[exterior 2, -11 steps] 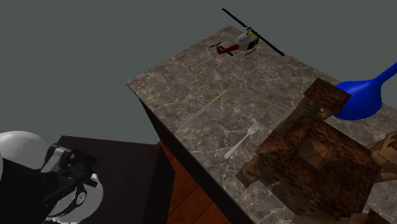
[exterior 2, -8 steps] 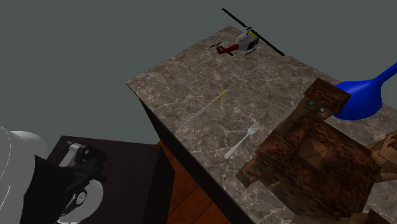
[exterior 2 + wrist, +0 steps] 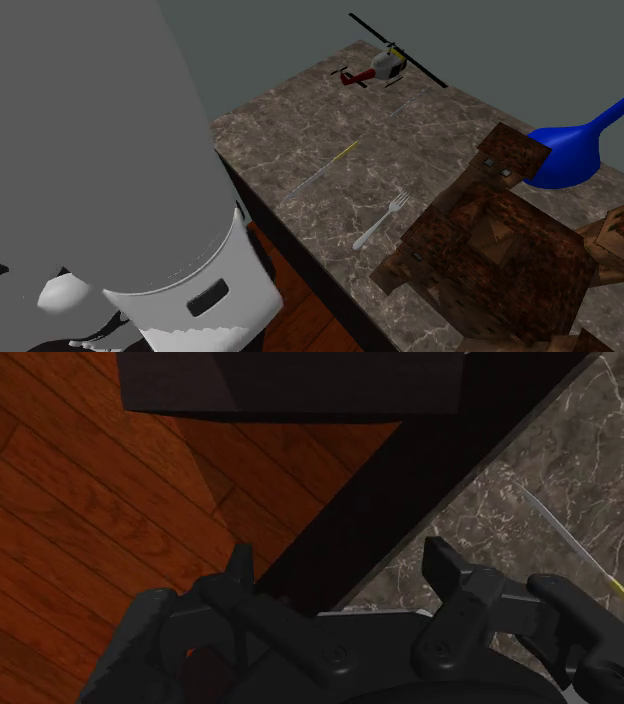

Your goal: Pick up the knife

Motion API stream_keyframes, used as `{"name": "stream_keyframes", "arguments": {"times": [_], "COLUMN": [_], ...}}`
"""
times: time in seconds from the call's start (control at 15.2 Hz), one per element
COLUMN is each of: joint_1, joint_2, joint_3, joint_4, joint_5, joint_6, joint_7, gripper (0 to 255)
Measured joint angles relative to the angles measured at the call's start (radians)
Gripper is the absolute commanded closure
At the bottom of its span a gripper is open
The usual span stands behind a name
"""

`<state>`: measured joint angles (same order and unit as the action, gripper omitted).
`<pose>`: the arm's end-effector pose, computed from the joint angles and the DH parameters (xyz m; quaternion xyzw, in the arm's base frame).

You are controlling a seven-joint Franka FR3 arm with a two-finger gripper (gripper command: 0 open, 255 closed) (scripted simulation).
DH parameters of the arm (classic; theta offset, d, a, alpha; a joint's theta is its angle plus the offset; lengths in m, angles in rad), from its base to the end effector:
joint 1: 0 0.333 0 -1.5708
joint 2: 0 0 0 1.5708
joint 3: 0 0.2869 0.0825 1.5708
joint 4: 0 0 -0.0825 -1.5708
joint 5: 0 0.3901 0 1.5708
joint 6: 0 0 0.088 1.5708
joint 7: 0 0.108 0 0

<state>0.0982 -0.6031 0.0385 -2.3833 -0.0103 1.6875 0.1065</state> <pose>0.3781 0.0521 0.4999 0.9987 0.0120 -0.0443 0.0214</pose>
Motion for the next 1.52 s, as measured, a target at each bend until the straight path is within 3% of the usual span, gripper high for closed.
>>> {"name": "stream_keyframes", "arguments": {"times": [0.66, 1.52], "joint_1": [0.1, 0.215], "joint_2": [0.264, 0.642], "joint_3": [0.074, 0.188], "joint_4": [0.019, 0.192], "joint_5": [0.053, 0.053], "joint_6": [0.261, 0.492], "joint_7": [-0.071, -0.135], "gripper": [0, 0]}}
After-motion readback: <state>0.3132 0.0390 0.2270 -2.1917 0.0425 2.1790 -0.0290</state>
